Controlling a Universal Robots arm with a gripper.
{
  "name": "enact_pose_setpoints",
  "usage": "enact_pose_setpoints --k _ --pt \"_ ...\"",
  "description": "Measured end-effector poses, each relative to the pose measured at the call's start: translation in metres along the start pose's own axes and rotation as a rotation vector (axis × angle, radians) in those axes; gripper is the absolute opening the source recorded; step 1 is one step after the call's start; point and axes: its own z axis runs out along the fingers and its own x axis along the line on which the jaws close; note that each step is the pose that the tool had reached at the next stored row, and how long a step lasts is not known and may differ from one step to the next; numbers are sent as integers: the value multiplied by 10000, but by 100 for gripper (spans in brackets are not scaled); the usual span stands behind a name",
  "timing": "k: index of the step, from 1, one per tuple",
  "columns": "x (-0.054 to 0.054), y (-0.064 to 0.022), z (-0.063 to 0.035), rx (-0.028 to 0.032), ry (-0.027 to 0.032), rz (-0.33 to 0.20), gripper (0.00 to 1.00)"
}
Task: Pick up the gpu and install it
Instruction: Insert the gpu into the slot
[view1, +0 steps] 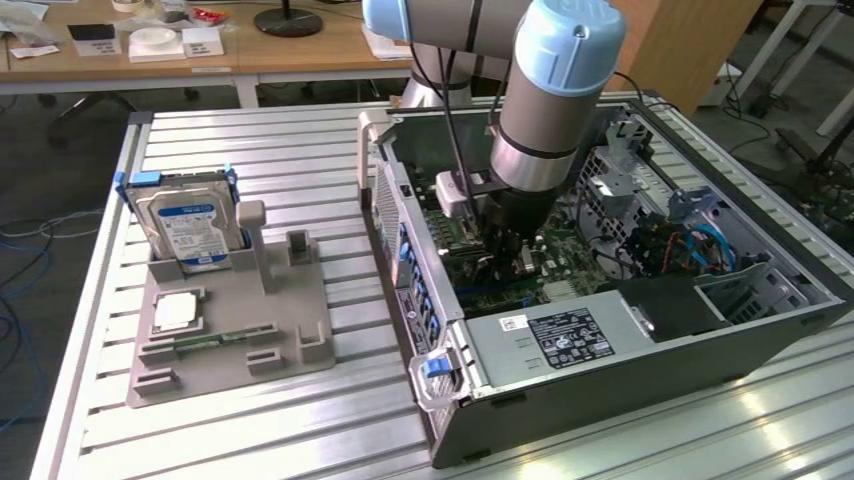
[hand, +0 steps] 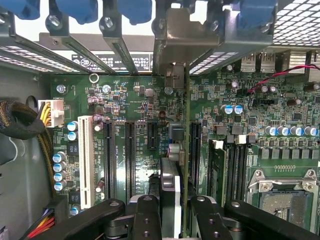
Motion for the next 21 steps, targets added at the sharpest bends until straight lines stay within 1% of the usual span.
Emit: enact_pose_setpoints --k 4,6,8,17,21 --pt "0 0 2 0 1 0 28" --pt "1 0 28 4 -1 -1 28" --pt "3 2 46 -5 5 -1 28" --pt "2 2 51 0 0 1 28" --pt "2 2 51 0 -24 1 28"
